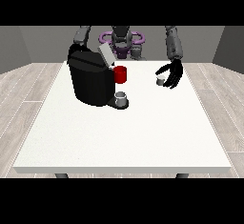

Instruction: Insert the coffee pod into the coffee machine and close the lid

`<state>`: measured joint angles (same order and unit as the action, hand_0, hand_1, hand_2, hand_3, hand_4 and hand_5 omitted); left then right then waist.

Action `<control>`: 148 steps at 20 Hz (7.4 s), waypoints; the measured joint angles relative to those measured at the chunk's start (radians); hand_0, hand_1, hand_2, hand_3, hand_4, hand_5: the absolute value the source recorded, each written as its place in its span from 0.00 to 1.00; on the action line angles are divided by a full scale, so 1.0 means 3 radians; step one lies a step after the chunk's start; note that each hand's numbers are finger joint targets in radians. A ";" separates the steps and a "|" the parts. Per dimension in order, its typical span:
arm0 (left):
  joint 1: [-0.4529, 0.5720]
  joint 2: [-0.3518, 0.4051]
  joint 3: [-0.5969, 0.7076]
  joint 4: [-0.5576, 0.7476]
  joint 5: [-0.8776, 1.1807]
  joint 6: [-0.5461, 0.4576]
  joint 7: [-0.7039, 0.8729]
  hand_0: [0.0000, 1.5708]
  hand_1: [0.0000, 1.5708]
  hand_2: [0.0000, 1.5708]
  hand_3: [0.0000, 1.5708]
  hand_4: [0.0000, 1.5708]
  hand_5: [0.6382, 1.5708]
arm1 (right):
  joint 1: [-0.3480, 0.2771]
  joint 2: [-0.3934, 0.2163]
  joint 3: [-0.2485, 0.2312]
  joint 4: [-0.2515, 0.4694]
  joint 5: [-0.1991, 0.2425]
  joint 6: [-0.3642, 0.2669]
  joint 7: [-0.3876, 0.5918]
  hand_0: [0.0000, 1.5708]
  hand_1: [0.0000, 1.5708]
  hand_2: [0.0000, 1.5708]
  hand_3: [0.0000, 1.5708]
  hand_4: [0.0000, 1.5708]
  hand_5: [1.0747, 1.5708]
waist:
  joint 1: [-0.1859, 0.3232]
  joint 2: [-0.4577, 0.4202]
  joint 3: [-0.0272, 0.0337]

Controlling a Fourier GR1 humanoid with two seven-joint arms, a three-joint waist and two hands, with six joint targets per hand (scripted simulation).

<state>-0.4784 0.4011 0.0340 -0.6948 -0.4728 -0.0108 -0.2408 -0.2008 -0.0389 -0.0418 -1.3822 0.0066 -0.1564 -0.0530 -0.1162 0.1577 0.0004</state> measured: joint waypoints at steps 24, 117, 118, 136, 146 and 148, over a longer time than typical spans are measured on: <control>-0.0440 -0.0006 -0.0049 0.0301 -0.0468 0.0248 -0.0403 0.88 0.88 0.90 0.86 0.37 1.00 | -0.0011 0.0030 -0.0086 0.0161 -0.0099 -0.0020 0.0000 0.00 0.00 0.00 0.00 0.28 1.00 | 0.0013 -0.0124 0.0001; -0.2329 0.0169 0.0268 0.0292 -0.0752 -0.0448 0.0243 0.36 0.36 0.52 0.41 0.15 1.00 | -0.0504 -0.0065 -0.0084 -0.0043 -0.0178 -0.0025 0.0054 0.00 0.00 0.00 0.00 0.29 1.00 | -0.0561 0.0400 0.0006; -0.2305 0.0175 0.0245 0.0285 -0.0777 -0.0448 0.0220 0.00 0.00 0.24 0.07 0.00 1.00 | -0.0478 -0.0066 -0.0087 -0.0046 -0.0190 -0.0010 0.0037 0.00 0.00 0.00 0.00 0.30 1.00 | -0.0565 0.0390 0.0007; -0.2212 0.0051 0.0064 0.0190 -0.0958 -0.0734 0.0293 0.00 0.00 0.00 0.00 0.00 1.00 | -0.0307 -0.0014 -0.0154 0.0263 -0.0156 -0.0097 -0.0173 0.00 0.00 0.00 0.00 0.26 1.00 | -0.0359 0.0118 0.0000; -0.1837 -0.0265 0.0352 0.0099 -0.0614 -0.0649 0.0305 0.00 0.00 0.00 0.00 0.05 1.00 | -0.0054 -0.0022 -0.0240 0.0321 -0.0256 -0.0062 -0.0187 0.00 0.00 0.00 0.00 0.27 1.00 | -0.0144 -0.0266 -0.0002; -0.1738 -0.0372 0.0534 0.0083 -0.0392 -0.0634 0.0261 0.00 0.00 0.00 0.00 0.17 1.00 | 0.0024 -0.0041 -0.0261 0.0324 -0.0264 -0.0059 -0.0174 0.00 0.00 0.00 0.00 0.25 1.00 | -0.0075 -0.0398 -0.0003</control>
<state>-0.9998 0.2896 0.1943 -0.6700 -0.5903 -0.2011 -0.1624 -0.1934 -0.0511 -0.1199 -1.2851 -0.0727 -0.1741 -0.1051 -0.1387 0.0385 -0.0006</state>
